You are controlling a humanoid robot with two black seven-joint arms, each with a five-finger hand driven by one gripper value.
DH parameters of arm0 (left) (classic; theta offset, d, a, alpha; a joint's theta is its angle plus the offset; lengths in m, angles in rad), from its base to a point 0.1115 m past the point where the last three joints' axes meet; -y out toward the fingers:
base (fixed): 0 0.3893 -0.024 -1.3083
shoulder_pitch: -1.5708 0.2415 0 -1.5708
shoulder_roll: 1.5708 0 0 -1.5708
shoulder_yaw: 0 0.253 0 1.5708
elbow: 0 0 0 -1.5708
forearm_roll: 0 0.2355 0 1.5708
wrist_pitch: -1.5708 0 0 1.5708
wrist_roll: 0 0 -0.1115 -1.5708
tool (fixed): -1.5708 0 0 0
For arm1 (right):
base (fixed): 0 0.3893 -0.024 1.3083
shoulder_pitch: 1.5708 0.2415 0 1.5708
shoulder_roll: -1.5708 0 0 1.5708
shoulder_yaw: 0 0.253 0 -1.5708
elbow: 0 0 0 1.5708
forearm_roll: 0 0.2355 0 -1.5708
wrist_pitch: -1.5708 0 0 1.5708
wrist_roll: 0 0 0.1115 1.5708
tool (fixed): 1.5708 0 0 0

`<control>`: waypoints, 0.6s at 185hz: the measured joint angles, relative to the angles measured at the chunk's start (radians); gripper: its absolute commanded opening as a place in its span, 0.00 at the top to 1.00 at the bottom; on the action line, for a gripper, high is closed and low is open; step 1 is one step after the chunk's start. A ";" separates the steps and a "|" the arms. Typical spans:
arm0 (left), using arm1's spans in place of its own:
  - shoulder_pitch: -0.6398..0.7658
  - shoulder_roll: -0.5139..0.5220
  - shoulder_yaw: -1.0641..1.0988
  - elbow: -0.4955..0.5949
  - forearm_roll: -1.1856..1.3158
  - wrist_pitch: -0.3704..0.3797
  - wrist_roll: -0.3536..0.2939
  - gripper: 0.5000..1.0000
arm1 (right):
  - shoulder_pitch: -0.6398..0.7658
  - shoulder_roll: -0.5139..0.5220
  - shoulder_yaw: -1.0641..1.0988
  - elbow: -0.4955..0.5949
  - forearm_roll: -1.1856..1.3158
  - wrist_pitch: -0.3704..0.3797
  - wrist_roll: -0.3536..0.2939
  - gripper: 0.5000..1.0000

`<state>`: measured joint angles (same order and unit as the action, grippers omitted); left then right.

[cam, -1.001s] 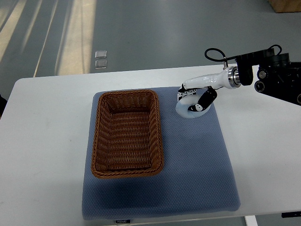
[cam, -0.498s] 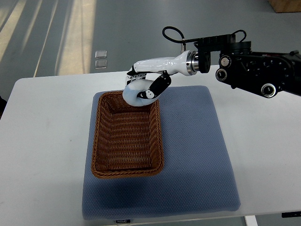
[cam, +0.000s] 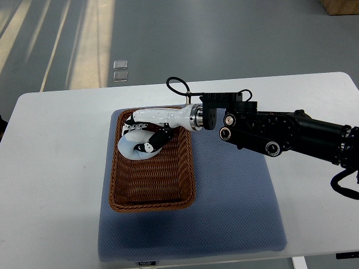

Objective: Place blue toy in brown basket
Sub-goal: 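Lift the toy with the right hand and lower it into the basket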

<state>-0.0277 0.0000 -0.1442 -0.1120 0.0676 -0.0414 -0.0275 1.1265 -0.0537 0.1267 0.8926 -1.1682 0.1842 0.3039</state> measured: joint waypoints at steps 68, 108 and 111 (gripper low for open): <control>0.000 0.000 0.000 0.000 0.000 0.000 0.000 0.00 | -0.032 0.009 -0.001 -0.012 -0.001 -0.021 -0.003 0.51; 0.000 0.000 0.000 0.000 0.000 0.000 0.000 0.00 | -0.038 0.009 -0.001 -0.012 0.001 -0.023 -0.003 0.37; 0.000 0.000 0.000 0.000 0.000 0.000 0.000 0.00 | -0.038 0.008 -0.001 -0.012 0.001 -0.023 -0.003 0.37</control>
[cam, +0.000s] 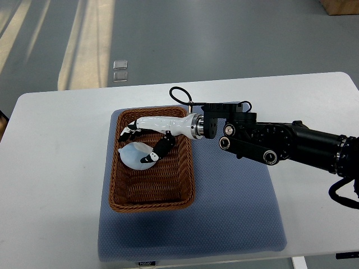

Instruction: Place blue toy in brown basket

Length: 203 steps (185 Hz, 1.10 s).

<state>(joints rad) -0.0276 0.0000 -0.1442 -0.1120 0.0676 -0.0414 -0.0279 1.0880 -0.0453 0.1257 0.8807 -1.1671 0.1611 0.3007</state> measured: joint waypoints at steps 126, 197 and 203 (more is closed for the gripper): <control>0.000 0.000 0.000 0.000 0.000 0.000 0.000 0.00 | -0.048 -0.122 0.341 -0.008 0.218 0.017 -0.002 0.23; 0.000 0.000 0.000 0.000 0.000 0.000 0.001 0.00 | -0.138 -0.160 0.627 -0.148 0.599 0.001 0.005 0.23; 0.000 0.000 0.000 0.000 0.000 0.000 0.001 0.00 | -0.148 -0.159 0.645 -0.162 0.619 0.000 0.007 0.23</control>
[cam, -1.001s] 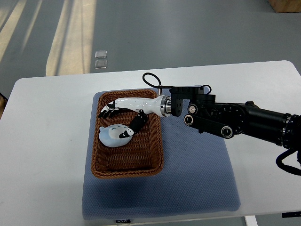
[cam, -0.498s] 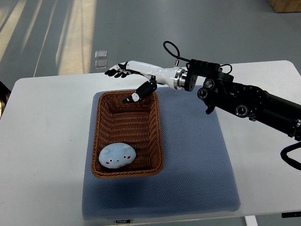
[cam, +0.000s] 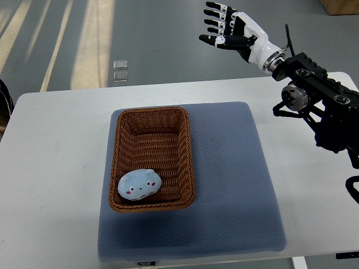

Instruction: Place blue toy in brown basket

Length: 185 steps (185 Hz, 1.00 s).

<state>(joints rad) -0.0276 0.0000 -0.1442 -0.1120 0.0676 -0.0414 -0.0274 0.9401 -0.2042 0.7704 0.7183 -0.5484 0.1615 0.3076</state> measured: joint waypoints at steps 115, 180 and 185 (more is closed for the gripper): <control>0.000 0.000 0.000 0.000 0.000 0.000 0.000 0.00 | -0.148 0.056 0.148 -0.277 0.421 0.009 -0.005 0.21; 0.000 0.000 0.000 0.000 0.000 0.000 0.000 0.00 | -0.155 0.069 0.135 -0.280 0.446 0.048 0.010 0.18; 0.000 0.000 0.000 0.000 0.000 0.000 0.000 0.00 | -0.155 0.070 0.134 -0.280 0.445 0.048 0.013 0.18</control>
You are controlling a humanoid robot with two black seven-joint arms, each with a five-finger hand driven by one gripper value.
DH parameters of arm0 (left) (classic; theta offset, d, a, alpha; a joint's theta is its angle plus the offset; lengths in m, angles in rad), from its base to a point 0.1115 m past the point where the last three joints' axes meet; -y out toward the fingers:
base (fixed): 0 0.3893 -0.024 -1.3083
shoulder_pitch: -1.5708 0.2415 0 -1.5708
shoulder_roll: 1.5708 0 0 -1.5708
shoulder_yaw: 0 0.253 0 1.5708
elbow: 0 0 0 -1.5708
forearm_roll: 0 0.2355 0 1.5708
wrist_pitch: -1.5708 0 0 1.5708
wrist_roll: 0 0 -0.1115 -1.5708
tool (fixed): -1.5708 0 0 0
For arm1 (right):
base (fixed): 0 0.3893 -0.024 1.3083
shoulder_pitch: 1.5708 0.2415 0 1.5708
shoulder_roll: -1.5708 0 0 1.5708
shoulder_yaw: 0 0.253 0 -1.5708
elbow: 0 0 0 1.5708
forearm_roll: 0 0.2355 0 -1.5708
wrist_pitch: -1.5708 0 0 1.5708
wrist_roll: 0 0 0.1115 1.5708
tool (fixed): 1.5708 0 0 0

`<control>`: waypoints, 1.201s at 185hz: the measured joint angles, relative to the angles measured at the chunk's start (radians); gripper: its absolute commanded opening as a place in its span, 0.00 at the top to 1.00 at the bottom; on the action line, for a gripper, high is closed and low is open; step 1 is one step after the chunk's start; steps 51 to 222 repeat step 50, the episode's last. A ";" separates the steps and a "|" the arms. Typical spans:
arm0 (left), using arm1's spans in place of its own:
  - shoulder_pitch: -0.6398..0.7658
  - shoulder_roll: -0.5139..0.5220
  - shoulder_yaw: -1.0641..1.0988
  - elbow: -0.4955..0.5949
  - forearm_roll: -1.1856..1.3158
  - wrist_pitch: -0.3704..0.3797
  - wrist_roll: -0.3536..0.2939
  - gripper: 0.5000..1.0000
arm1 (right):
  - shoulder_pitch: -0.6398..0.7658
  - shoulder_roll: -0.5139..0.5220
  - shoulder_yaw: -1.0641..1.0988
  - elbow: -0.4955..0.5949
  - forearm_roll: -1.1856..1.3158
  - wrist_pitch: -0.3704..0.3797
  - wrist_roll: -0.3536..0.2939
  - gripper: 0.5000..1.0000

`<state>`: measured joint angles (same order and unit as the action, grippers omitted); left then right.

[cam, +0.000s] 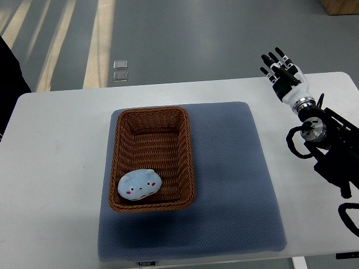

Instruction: Place blue toy in brown basket

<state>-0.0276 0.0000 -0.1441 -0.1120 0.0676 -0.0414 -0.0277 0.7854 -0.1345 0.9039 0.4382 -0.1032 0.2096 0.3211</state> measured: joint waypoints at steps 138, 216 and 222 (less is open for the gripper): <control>0.000 0.000 0.000 0.000 0.000 0.000 0.000 0.00 | -0.015 0.016 -0.003 0.001 -0.003 0.003 0.028 0.18; 0.000 0.000 0.000 0.000 0.000 0.000 0.000 0.00 | -0.015 0.016 -0.003 0.001 -0.003 0.003 0.028 0.18; 0.000 0.000 0.000 0.000 0.000 0.000 0.000 0.00 | -0.015 0.016 -0.003 0.001 -0.003 0.003 0.028 0.18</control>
